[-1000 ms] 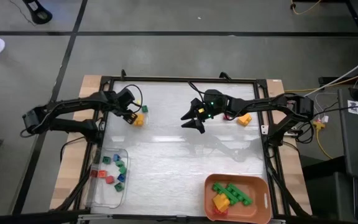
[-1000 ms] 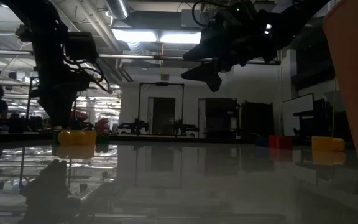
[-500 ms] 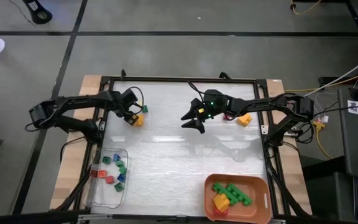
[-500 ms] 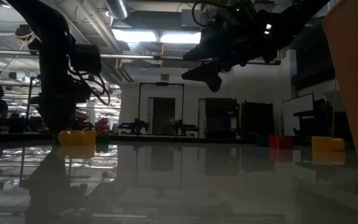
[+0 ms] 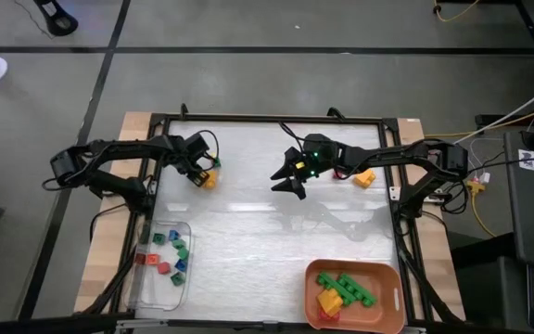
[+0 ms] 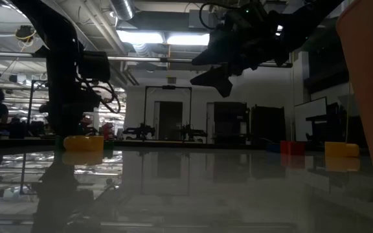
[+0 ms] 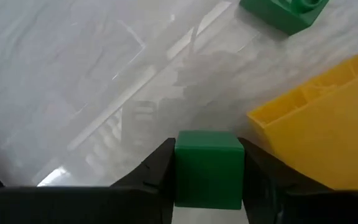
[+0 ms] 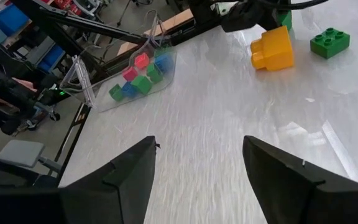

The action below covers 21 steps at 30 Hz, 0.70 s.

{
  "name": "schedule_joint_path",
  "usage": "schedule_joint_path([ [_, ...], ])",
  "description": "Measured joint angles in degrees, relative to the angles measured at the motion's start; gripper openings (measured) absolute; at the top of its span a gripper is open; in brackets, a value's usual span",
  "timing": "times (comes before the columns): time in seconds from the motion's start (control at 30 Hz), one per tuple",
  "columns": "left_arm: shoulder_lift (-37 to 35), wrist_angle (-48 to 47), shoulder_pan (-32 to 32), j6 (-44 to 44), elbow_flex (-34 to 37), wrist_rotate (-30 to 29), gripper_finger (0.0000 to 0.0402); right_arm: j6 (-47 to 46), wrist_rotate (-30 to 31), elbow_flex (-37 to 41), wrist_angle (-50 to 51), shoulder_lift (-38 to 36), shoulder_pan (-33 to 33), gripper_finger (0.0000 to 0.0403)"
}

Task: Sort blocks by size
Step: Put the small green block into the transparent bin

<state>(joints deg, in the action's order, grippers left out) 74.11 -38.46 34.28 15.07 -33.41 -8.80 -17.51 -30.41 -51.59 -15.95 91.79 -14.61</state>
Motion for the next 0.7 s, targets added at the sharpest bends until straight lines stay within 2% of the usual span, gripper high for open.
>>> schedule_joint_path([
  [0.17, 0.02, -4.25, 0.00, -0.18, -3.77, 2.29, 0.0117, -0.65, -0.30, 0.02, 0.58, -1.13, -0.07, 0.0239],
  [0.37, -1.35, -20.04, -0.58, -1.78, -12.28, 2.60, 0.0117, -1.51, 1.89, -0.02, 5.51, -7.23, -3.17, 0.0239],
  [0.5, -3.82, -31.18, -2.83, -1.23, -17.58, 5.74, 0.0117, -1.49, 7.96, -0.04, 12.08, -11.22, -5.73, 0.0239],
  [0.7, -10.12, -39.81, -9.96, 6.29, -21.56, 17.23, 0.0121, -1.51, 21.31, -0.04, 23.85, -13.60, -8.64, 0.0239],
])
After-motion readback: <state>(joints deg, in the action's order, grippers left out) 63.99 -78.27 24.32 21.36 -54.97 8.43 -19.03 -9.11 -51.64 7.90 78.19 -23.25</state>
